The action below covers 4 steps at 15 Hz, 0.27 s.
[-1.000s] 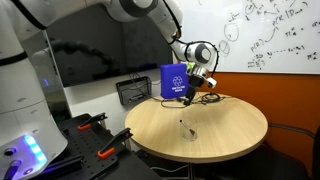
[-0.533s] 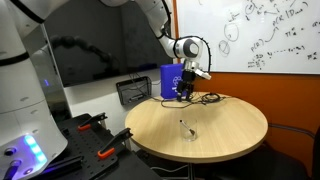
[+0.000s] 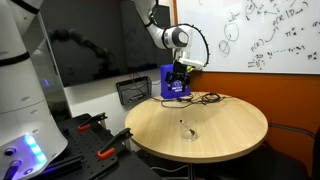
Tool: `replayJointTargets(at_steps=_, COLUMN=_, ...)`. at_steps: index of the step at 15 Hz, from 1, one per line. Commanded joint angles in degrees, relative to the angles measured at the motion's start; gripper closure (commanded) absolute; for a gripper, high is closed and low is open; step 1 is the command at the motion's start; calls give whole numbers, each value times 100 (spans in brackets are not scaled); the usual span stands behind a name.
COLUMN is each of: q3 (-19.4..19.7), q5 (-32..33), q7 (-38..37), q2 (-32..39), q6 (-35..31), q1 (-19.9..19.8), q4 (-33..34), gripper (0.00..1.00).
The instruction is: Put the black pen in the glass cup
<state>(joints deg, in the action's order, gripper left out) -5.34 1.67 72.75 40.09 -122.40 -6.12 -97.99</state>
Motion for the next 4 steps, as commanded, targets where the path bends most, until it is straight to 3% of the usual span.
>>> replayJointTargets(at_steps=1, q3=92, q5=27, q7=-1046, q2=-578, q6=-707, q1=80, q4=-794, gripper=0)
replayJointTargets(at_steps=4, q3=161, q5=151, q7=-1953, q2=-788, q6=-1190, q1=139, q4=-1135, gripper=0)
